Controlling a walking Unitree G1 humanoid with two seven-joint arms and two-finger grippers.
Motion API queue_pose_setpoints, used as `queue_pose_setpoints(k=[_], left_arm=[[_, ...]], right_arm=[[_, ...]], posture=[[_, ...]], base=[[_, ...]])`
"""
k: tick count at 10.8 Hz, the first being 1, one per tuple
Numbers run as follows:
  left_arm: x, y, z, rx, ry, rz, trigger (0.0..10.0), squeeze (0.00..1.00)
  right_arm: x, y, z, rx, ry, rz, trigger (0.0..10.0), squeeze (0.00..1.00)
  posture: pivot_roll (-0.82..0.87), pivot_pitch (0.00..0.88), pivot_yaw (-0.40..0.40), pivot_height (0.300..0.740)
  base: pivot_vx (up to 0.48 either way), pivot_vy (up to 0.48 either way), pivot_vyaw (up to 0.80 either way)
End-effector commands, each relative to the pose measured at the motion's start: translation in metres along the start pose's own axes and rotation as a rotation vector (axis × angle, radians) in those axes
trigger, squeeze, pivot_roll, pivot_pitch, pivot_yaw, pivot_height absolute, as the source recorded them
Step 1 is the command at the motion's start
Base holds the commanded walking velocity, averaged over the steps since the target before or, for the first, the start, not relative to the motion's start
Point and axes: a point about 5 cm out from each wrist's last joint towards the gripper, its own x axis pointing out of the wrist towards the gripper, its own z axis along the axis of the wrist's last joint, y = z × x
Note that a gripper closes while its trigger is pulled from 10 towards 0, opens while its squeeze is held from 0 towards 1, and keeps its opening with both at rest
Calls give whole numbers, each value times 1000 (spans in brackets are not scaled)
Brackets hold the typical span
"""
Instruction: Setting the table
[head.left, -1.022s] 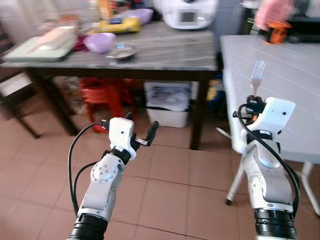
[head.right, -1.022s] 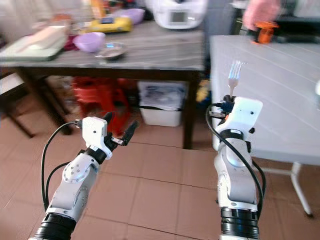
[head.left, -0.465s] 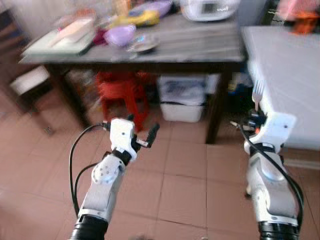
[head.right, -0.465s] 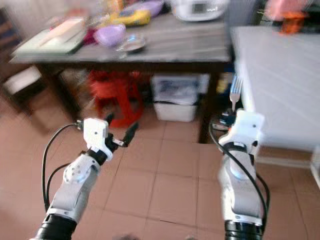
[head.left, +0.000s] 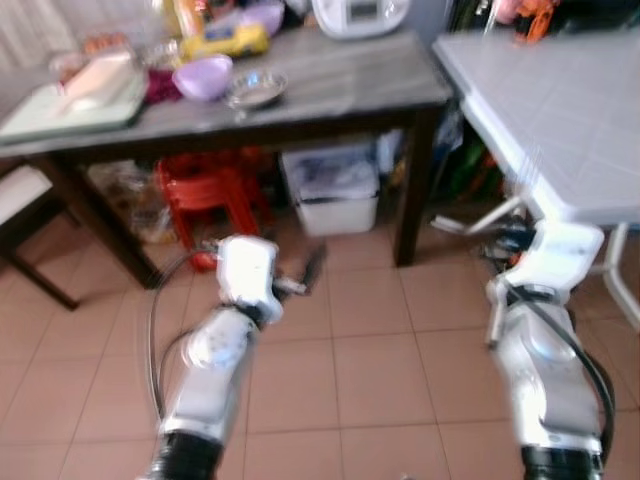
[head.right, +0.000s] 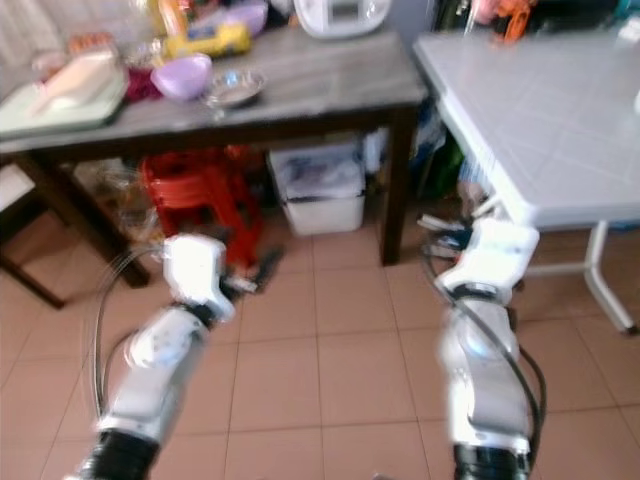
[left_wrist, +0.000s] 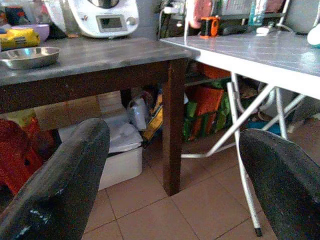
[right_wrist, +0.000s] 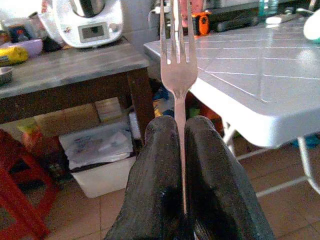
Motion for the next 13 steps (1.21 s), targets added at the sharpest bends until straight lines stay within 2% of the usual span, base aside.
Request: queue_pose_setpoints(k=[1,3,6,8,13], left_arm=[[-3,9,4,51,0,12,10000,0],[-4,8,4,24,-16,10,10000,0],[-5,10,5,31,-16,10,10000,0],[-5,9,5,31,-16,2,10000,0],[-5,7,4,29,-13,-11,10000,0]], right_arm=[[1,9,6,17,-26,24,10000,0],[3,14,7,9,-34,41,10000,0],[3,18,8,3,-37,54,10000,0],[4,18,8,4,-38,52,10000,0],[4,17,7,5,-35,46,10000,0]], posture=[[-71,92,110,740],[-69,91,110,740],[-66,88,108,740],[-66,87,111,740],[-65,85,110,740]], base=[[0,0,0],[152,0,0],[364,0,165],[480,0,578],[480,0,0]])
